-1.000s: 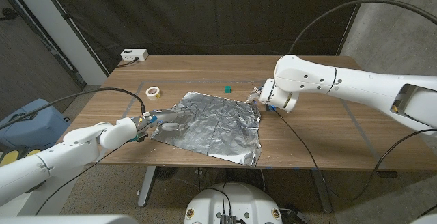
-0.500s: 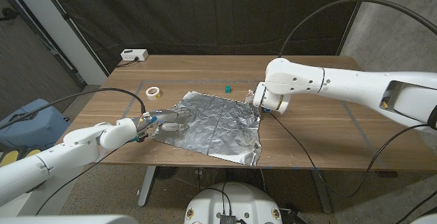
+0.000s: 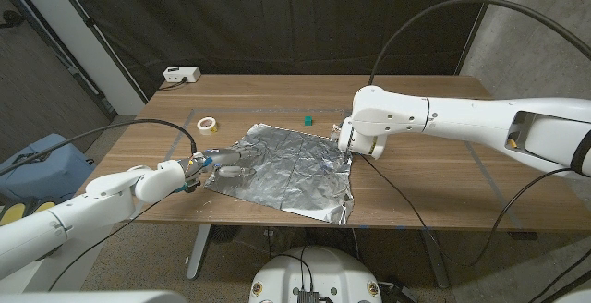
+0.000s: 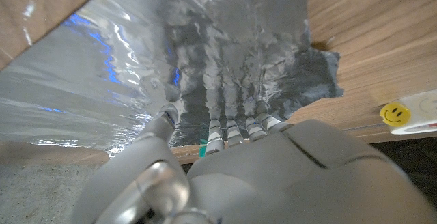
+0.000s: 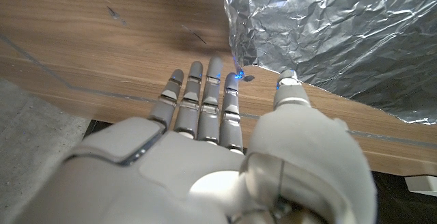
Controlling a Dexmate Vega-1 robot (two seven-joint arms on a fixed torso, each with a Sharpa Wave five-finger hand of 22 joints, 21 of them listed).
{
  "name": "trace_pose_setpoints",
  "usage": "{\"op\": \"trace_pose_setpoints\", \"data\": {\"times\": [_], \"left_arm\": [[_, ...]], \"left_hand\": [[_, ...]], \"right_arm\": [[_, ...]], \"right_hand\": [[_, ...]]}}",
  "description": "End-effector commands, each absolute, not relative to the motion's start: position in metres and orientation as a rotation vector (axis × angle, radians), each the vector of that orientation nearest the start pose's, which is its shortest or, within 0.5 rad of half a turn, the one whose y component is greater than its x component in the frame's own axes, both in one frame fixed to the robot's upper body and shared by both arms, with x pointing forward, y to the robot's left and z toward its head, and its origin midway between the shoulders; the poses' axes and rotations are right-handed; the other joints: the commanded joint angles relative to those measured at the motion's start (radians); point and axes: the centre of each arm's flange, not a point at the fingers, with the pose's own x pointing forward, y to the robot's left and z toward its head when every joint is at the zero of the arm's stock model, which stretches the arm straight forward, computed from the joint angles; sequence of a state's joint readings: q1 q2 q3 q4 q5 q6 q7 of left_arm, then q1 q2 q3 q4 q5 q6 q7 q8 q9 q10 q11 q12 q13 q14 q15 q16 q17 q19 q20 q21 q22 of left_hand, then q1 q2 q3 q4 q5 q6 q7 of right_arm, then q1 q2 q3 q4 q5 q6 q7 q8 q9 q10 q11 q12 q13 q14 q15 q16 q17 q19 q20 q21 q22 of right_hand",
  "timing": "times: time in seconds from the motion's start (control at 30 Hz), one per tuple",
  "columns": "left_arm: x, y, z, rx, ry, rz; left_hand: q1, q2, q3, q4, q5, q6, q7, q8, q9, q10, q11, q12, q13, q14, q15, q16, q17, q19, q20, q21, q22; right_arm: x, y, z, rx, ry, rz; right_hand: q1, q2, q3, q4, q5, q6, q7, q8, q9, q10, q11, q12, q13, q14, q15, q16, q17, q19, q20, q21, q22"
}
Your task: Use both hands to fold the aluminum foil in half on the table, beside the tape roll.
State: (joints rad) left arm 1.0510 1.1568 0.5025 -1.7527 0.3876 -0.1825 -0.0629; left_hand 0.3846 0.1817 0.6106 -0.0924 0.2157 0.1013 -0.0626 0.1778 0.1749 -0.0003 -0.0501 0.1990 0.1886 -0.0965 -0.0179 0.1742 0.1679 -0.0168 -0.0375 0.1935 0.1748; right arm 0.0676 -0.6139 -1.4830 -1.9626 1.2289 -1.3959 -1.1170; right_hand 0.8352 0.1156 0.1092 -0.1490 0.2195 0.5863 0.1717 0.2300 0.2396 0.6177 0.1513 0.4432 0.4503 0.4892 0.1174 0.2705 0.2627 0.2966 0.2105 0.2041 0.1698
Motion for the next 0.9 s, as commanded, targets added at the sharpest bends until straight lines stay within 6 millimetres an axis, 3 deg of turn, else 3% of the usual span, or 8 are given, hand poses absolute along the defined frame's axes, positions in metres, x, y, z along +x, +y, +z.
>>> {"op": "trace_pose_setpoints", "data": {"times": [0.03,0.3,0.47,0.73,0.9], "left_arm": [[0.555,0.315,-0.101,1.579,-0.475,-0.392],[0.555,0.314,-0.103,1.584,-0.472,-0.405],[0.555,0.314,-0.104,1.583,-0.467,-0.408],[0.554,0.313,-0.105,1.582,-0.472,-0.411],[0.554,0.312,-0.107,1.583,-0.475,-0.42]], "left_hand": [[0.014,-0.001,0.003,-0.005,0.004,0.003,0.003,0.005,0.003,-0.003,-0.003,0.006,0.004,-0.002,0.001,0.005,0.001,0.003,0.004,0.006,0.003],[0.021,0.0,0.007,-0.011,0.007,0.005,-0.003,0.006,0.002,-0.002,-0.004,0.006,0.003,-0.001,0.0,0.004,0.001,0.006,0.003,0.006,0.002],[0.026,0.0,0.009,-0.014,0.008,0.007,-0.003,0.006,0.002,-0.002,-0.004,0.006,0.003,-0.001,-0.001,0.004,0.0,0.006,0.001,0.006,0.002],[0.033,0.0,0.013,-0.02,0.01,0.008,-0.002,0.007,0.002,-0.003,-0.004,0.006,0.003,0.001,-0.001,0.005,0.0,0.008,0.001,0.006,0.002],[0.037,0.0,0.015,-0.023,0.011,0.008,-0.003,0.006,0.002,-0.003,-0.004,0.007,0.003,0.002,-0.002,0.005,0.0,0.011,0.001,0.008,0.002]], "right_arm": [[0.549,-0.094,-0.007,-1.354,0.082,-0.155],[0.554,-0.102,-0.013,-1.383,0.079,-0.182],[0.554,-0.106,-0.017,-1.399,0.067,-0.199],[0.554,-0.111,-0.023,-1.421,0.042,-0.219],[0.555,-0.114,-0.027,-1.443,0.022,-0.237]], "right_hand": [[0.014,-0.001,-0.001,-0.006,0.01,0.022,0.005,0.009,0.006,0.015,-0.008,0.015,0.009,0.012,-0.01,0.006,0.005,0.017,-0.004,0.006,0.005],[0.051,-0.011,0.006,-0.014,0.015,0.064,-0.025,0.019,0.013,0.055,-0.038,0.059,0.028,0.06,-0.051,0.023,0.014,0.064,-0.007,0.014,0.004],[0.089,-0.018,0.014,-0.021,0.022,0.097,-0.043,0.027,0.019,0.084,-0.054,0.086,0.036,0.104,-0.082,0.041,0.022,0.105,-0.028,0.019,0.004],[0.164,-0.02,0.031,-0.022,0.027,0.178,-0.078,0.046,0.03,0.168,-0.115,0.126,0.016,0.191,-0.154,0.082,0.045,0.182,-0.066,0.029,0.005],[0.198,-0.021,0.037,-0.022,0.028,0.218,-0.101,0.055,0.035,0.204,-0.14,0.139,0.002,0.228,-0.183,0.102,0.056,0.214,-0.091,0.033,0.005]]}}
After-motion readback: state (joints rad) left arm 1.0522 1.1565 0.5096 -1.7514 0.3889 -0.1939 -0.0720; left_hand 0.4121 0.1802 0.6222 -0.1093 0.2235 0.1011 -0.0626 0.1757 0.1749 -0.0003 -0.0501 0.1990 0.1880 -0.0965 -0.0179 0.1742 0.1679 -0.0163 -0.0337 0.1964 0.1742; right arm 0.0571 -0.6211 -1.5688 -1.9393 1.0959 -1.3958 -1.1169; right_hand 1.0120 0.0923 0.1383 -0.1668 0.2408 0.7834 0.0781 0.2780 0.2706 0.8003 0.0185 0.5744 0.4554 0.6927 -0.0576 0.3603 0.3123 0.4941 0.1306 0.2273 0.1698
